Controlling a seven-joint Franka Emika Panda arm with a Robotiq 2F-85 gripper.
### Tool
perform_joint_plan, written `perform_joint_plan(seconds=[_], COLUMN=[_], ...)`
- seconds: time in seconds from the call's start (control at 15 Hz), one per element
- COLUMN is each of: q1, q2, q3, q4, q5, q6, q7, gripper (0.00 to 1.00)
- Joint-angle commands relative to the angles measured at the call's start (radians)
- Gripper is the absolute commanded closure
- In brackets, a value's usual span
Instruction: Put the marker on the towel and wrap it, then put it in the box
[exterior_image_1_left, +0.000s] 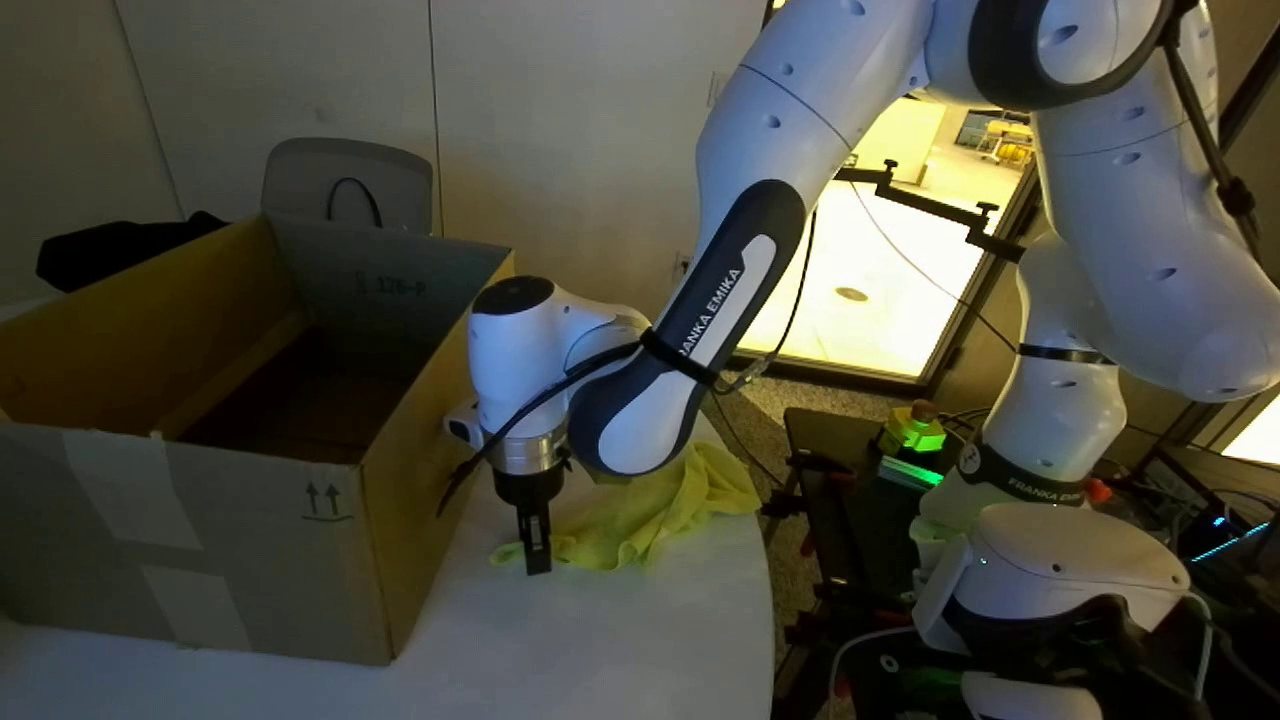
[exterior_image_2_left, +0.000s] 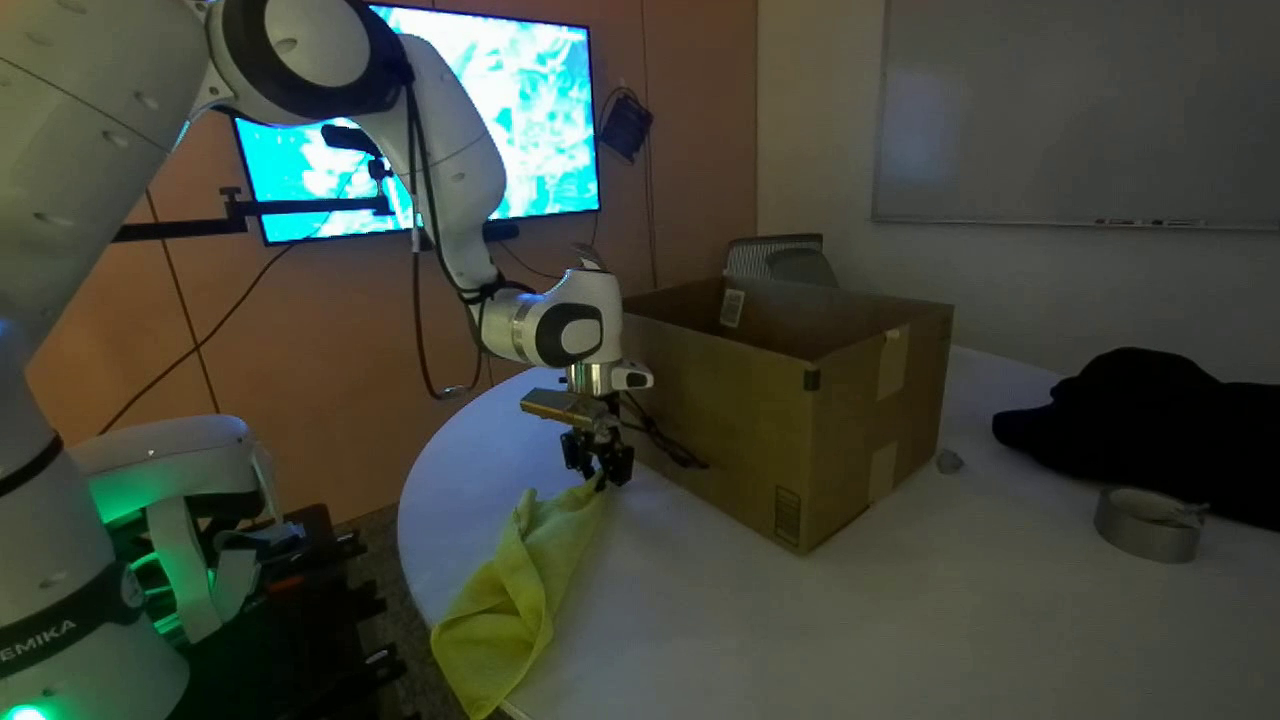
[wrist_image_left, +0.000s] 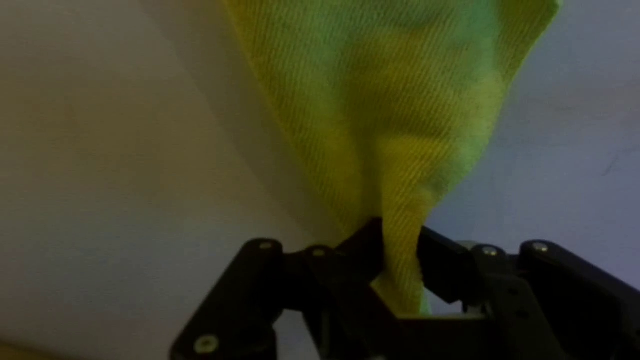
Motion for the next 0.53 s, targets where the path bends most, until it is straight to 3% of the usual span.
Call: perform_joint_plan(seconds=[0.0,0.47], q1=[-0.011,-0.04], q2=[-0.062,-0.304], q3=[-0.01,-0.031], q4=[-0.045,-0.237], q5=[-0.004,-0.005], q6=[-0.035,-0.109], q7=[0.011,0.046], gripper=[0.98,0.98])
